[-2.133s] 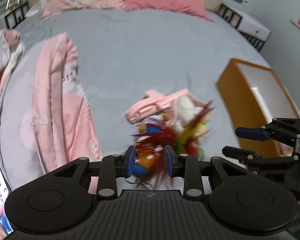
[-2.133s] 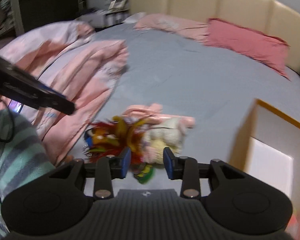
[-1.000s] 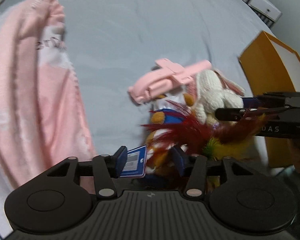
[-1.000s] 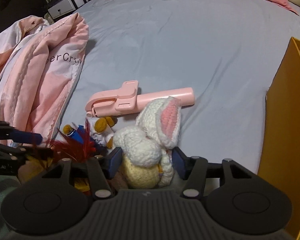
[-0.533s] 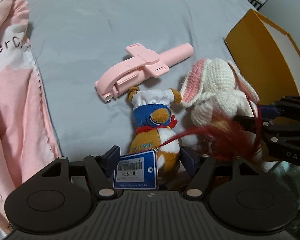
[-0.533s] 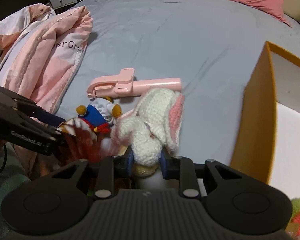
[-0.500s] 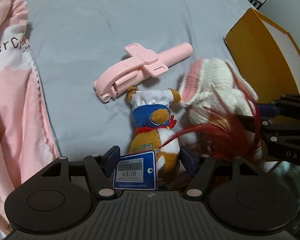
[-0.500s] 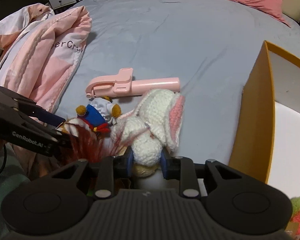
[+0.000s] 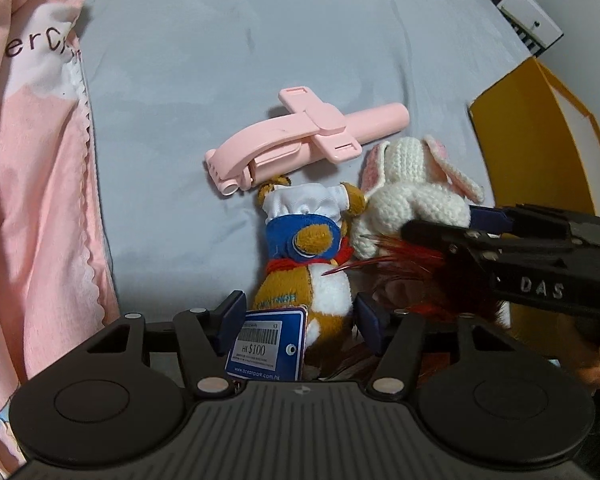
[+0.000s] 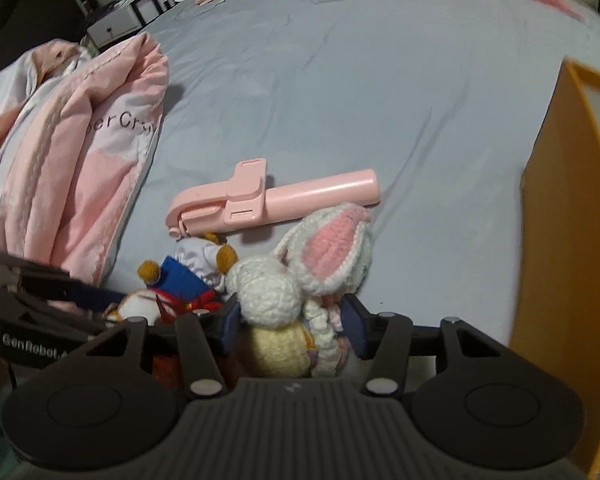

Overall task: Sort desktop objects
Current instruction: 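Grasp the duck plush with the left tool while the right tool grasps the crochet bunny, then carry the duck plush and crochet bunny into the shoebox and release both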

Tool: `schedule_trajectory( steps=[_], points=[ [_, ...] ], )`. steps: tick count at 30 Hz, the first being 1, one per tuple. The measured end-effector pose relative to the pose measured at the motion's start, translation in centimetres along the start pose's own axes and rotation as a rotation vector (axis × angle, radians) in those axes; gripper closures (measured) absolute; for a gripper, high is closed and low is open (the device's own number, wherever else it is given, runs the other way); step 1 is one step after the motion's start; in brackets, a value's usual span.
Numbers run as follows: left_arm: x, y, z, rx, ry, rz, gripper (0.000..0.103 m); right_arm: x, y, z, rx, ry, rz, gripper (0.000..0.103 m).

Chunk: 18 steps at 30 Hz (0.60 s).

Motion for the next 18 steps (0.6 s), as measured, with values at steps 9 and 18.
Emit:
schedule_trajectory(
  steps=[9,18],
  points=[
    [0.7,0.4,-0.7,0.036,-0.025,0.032,0.043,-0.9,0.0,-1.8,0.052,0.038,-0.033,0.076],
    [0.7,0.4,-5.0,0.163,-0.055,-0.017,0.054,-0.7,-0.4,-7.3,0.176,0.029,-0.051,0.078]
  ],
)
Point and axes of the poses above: each gripper's, at about its wrist camera, not at the fingertips, and z roughly the way its jaws point, x to its right, y to its underside, the point moved 9 cm from there along z, roughly the way its jaws point
